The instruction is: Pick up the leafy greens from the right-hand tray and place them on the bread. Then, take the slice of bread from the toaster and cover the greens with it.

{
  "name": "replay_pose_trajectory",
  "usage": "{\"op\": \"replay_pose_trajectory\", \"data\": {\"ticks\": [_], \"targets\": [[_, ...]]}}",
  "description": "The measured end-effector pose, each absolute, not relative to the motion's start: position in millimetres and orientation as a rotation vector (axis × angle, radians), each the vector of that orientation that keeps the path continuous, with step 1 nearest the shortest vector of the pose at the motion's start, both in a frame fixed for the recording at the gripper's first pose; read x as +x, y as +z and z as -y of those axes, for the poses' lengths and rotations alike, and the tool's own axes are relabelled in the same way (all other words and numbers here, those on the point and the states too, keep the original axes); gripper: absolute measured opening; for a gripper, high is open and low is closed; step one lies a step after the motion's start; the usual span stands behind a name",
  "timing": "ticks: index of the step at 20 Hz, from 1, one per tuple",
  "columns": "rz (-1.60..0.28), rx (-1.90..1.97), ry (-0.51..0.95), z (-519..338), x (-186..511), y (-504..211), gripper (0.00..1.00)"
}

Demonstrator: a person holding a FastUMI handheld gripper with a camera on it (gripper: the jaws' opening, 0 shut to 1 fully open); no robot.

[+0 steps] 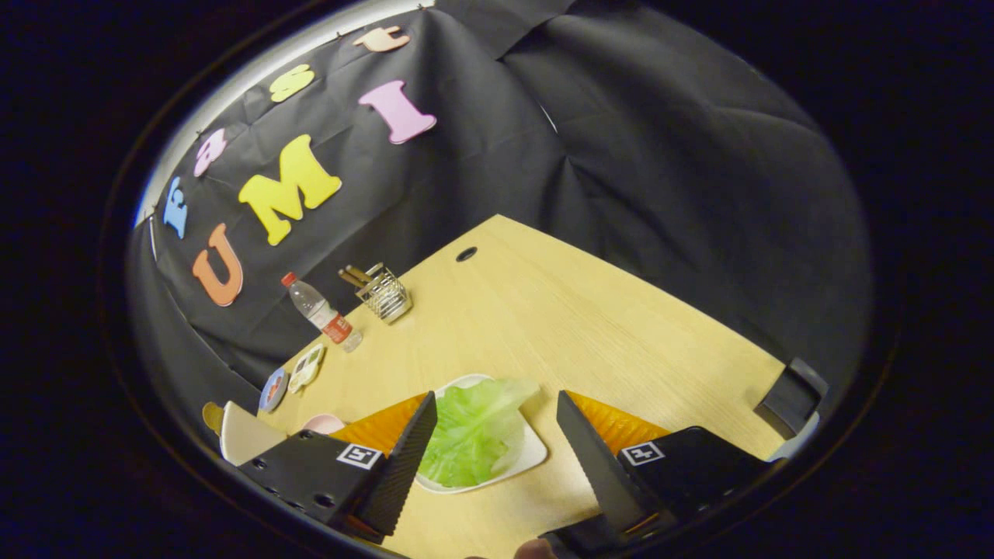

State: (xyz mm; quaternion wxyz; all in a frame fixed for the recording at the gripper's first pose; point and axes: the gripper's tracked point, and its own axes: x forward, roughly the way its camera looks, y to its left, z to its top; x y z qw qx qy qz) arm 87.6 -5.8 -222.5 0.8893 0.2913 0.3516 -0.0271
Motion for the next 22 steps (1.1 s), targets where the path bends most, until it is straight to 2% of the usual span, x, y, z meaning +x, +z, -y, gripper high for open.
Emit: {"op": "replay_pose_trajectory", "data": {"ticks": [3,7,9,12,14,17,22], "targets": [[-0.779,0.669,-0.071,5.9,97.0,-240.0,0.94],[-0.792,0.712,-0.087,5.0,114.7,-251.7,0.74],[-0.802,0.721,-0.094,6.2,118.8,-256.3,0.74],[-0.823,0.736,-0.078,2.3,120.8,-262.7,0.45],[-0.813,0.769,-0.078,8.0,124.7,-258.7,0.06],[-0.774,0.748,-0.055,5.3,125.3,-249.1,0.00],[-0.700,0.772,0.012,-5.2,117.7,-202.5,0.00]]}}
